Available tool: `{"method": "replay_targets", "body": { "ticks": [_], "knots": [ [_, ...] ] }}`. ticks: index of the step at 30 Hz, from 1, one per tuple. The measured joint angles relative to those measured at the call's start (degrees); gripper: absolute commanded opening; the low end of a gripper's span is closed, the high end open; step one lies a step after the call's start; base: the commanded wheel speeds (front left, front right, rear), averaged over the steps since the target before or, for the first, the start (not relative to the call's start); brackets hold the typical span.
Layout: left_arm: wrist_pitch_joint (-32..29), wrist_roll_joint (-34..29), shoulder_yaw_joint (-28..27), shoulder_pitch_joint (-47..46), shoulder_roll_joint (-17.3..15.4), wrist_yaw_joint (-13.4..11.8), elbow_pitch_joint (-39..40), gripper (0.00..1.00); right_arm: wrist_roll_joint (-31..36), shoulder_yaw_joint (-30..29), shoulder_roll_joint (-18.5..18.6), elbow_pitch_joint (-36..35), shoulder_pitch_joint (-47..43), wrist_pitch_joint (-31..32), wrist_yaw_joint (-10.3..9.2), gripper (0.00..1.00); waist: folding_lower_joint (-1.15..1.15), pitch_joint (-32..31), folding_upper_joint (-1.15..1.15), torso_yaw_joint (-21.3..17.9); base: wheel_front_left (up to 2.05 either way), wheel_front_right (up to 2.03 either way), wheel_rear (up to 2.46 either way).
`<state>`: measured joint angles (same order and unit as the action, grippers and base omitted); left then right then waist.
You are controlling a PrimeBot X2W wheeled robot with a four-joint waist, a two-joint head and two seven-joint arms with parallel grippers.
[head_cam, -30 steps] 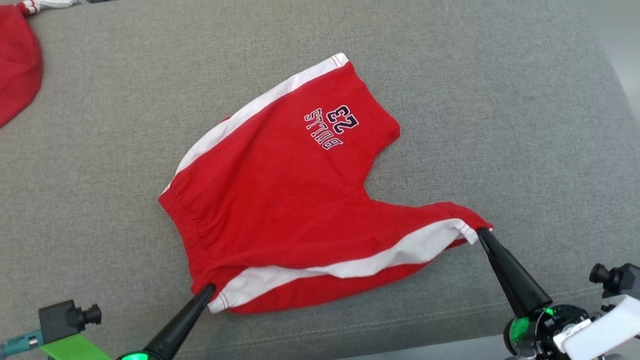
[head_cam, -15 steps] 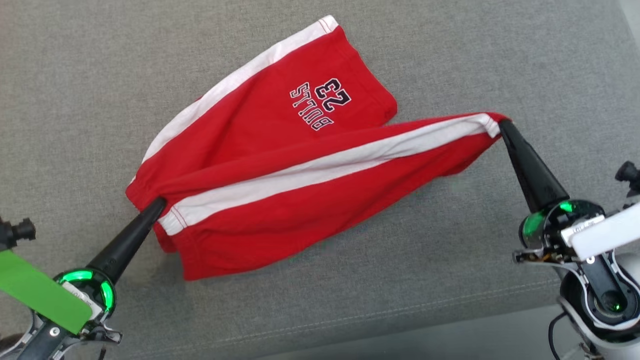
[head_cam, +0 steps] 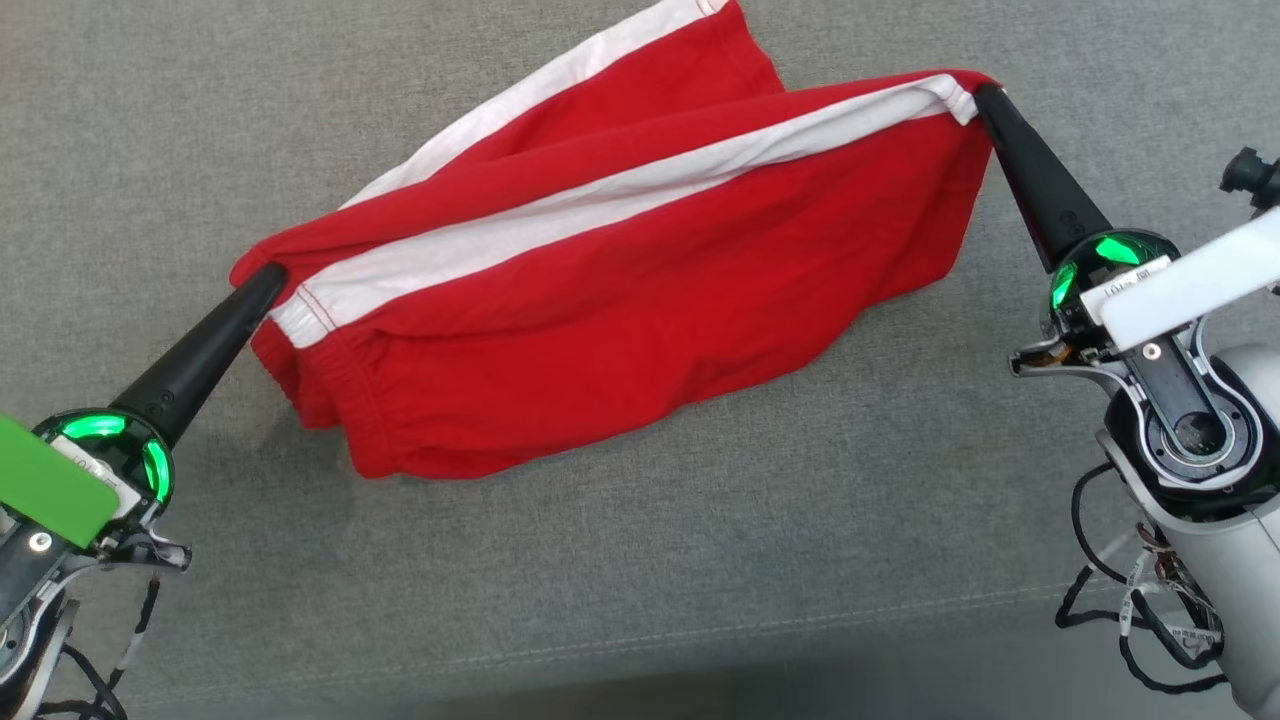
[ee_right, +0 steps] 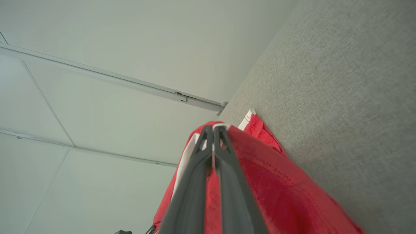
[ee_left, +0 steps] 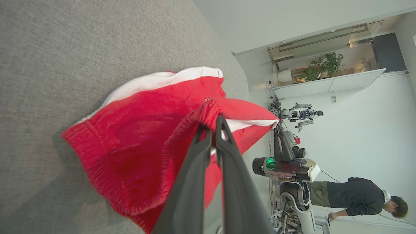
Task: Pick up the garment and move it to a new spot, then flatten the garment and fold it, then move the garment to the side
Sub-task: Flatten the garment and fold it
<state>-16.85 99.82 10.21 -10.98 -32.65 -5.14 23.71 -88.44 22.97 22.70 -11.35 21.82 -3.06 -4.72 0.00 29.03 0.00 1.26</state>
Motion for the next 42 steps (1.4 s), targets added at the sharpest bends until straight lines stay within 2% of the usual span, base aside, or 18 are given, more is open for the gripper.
{"method": "replay_targets", "body": {
  "ticks": [9,16,30,32,33,34,37,42],
  "knots": [
    [-0.57,1.51,-0.65,-4.92,-0.27,-0.97,-4.79,0.00,2.40,2.65,-1.89,4.27,8.54,2.10,-1.00,0.00,0.00,2.27,0.00,1.76,0.00,0.00,0.00],
    [-1.31,1.99,1.08,-8.47,0.14,-1.25,-7.79,0.00,4.86,3.83,-3.14,8.08,14.71,3.12,-1.93,0.00,0.00,4.69,0.00,2.71,0.00,0.00,0.00],
    [-1.81,0.66,4.58,-13.29,2.34,-1.54,-14.33,0.00,7.50,5.21,-5.82,16.70,21.13,3.10,-1.94,0.00,0.00,7.52,0.00,4.29,0.00,0.00,0.00],
    [-1.81,0.64,4.86,-13.86,2.88,-1.54,-15.06,0.00,8.10,5.19,-6.34,17.78,21.68,2.45,-1.93,0.44,0.00,7.42,0.00,4.40,0.00,0.00,0.00],
    [-1.81,0.45,5.11,-14.07,3.05,-1.54,-15.62,0.01,8.34,5.16,-6.65,18.51,21.85,2.00,-1.86,0.77,0.00,7.30,0.00,4.45,0.00,0.00,0.00],
    [-1.81,-0.10,5.36,-14.08,3.16,-1.54,-16.14,0.10,8.36,5.16,-6.94,19.26,21.97,1.66,-1.72,0.99,0.00,7.12,0.00,4.48,0.00,0.00,0.00],
    [-1.68,-1.00,5.63,-14.08,3.47,-1.54,-17.51,0.99,8.51,5.09,-7.97,20.95,22.28,0.49,-1.07,1.00,0.00,6.45,0.00,4.53,0.00,0.00,0.00],
    [-1.30,-1.34,6.66,-13.96,4.03,-1.55,-19.64,1.00,8.89,5.22,-9.07,23.74,22.26,-1.12,0.69,1.00,0.00,4.96,0.00,4.46,0.00,0.00,0.00]
  ]
}}
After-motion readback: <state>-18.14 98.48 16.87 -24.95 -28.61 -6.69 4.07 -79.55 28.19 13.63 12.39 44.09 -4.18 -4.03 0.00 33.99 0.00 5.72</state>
